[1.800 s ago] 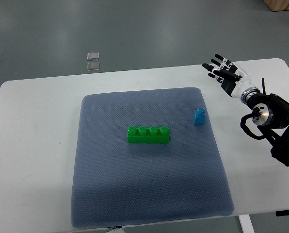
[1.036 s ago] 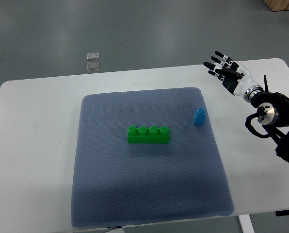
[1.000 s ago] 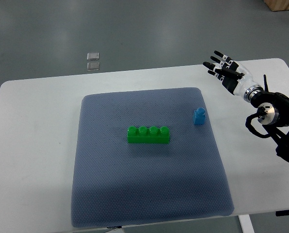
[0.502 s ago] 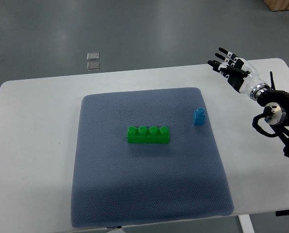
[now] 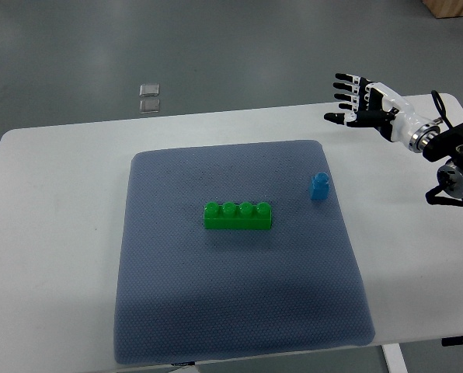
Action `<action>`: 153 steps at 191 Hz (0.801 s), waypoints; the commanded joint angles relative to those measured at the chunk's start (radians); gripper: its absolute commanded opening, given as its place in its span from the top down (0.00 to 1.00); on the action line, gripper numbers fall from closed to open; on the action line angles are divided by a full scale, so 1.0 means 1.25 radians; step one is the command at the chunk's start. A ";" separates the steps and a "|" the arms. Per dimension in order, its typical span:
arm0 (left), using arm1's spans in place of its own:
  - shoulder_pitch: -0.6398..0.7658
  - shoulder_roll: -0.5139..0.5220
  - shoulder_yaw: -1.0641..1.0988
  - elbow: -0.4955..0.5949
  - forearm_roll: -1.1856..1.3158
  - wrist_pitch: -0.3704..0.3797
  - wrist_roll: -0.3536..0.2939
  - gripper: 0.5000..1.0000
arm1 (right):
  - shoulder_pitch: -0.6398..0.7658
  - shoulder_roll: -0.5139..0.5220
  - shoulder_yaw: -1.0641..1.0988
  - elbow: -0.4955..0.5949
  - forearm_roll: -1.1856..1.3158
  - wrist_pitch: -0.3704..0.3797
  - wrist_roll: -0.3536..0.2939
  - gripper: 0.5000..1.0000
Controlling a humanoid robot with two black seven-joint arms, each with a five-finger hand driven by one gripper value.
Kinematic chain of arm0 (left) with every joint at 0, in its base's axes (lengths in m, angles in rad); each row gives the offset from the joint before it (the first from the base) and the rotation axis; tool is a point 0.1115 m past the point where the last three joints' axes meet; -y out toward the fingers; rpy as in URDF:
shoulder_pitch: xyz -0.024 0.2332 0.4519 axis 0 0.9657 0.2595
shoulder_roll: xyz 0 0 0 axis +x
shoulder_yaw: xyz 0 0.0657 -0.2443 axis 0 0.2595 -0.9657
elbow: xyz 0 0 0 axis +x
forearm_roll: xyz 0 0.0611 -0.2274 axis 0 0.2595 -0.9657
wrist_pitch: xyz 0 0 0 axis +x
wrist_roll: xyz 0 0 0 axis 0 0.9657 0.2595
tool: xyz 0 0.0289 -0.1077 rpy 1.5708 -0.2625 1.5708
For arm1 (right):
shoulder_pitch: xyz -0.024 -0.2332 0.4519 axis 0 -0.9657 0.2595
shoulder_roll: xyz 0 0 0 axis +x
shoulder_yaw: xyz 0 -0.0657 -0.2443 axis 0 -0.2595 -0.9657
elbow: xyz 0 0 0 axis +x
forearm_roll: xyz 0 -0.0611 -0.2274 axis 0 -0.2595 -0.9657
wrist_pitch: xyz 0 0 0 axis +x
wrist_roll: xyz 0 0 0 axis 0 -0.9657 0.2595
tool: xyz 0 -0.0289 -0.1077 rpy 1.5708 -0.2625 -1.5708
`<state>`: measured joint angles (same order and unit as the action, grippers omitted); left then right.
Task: Stack blue block on green block with right hand
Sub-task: 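Rotate the right hand palm-down and move it toward the blue block, then lower the right hand around the small blue block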
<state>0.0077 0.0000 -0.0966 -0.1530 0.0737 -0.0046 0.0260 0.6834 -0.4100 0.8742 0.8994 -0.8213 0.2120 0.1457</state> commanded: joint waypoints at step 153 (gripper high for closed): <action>0.000 0.000 0.000 0.000 0.000 0.000 0.000 0.00 | 0.051 -0.167 -0.185 0.206 -0.501 0.134 -0.083 0.16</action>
<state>0.0076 0.0000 -0.0966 -0.1524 0.0736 -0.0046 0.0260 0.7388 -0.6081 0.6686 1.1387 -1.4220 0.3692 0.0539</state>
